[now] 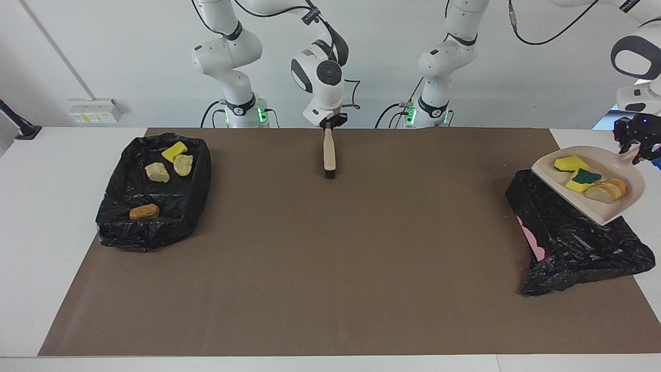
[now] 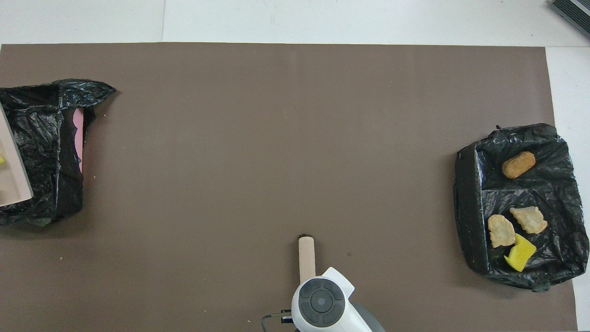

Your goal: Sweep and dump trash in bin

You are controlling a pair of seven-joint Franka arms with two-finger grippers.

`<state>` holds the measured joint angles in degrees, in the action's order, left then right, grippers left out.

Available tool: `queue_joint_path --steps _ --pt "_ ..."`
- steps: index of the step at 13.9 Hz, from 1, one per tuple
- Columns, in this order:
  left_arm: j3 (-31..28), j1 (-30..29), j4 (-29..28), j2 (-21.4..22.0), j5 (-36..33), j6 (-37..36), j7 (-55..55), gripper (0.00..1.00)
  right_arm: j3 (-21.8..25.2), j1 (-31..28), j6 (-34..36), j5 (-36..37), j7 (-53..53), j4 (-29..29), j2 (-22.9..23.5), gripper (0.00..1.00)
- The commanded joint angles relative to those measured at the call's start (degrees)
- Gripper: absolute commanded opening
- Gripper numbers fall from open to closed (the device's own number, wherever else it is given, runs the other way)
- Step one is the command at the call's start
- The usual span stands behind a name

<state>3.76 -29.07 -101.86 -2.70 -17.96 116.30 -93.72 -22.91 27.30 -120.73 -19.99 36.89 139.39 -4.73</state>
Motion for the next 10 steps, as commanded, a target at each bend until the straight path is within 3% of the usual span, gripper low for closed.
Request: queue_joint_path --steps 1,2,4,6,7,10 --pt "0.20 -0.02 6.13 -4.92 -6.54 0.24 -0.68 0.00 0.15 -3.12 -4.32 -1.28 -5.24 0.45 2.43 0.32" --pt "0.20 0.33 6.41 -5.99 -8.83 0.42 -0.59 0.00 0.15 -3.48 -4.26 -1.28 -5.95 -0.08 2.70 0.36" --pt "0.20 1.82 6.85 -8.53 -16.46 0.68 0.11 0.00 0.15 -3.48 -3.90 -1.28 -5.69 -0.61 2.79 0.55" --pt "0.20 2.70 8.78 -10.73 -20.35 0.16 0.90 0.00 0.15 -3.39 -3.82 -1.11 -5.52 -1.40 3.23 0.82" --pt "0.20 3.75 8.79 -11.09 -21.84 -0.02 1.86 0.00 0.15 -3.39 -3.82 -0.85 -5.52 -2.01 3.32 1.00" --pt "0.20 6.20 8.96 -11.09 -27.38 -2.38 2.66 0.00 0.50 -3.65 -2.59 -0.58 -5.43 -4.64 3.15 1.00"
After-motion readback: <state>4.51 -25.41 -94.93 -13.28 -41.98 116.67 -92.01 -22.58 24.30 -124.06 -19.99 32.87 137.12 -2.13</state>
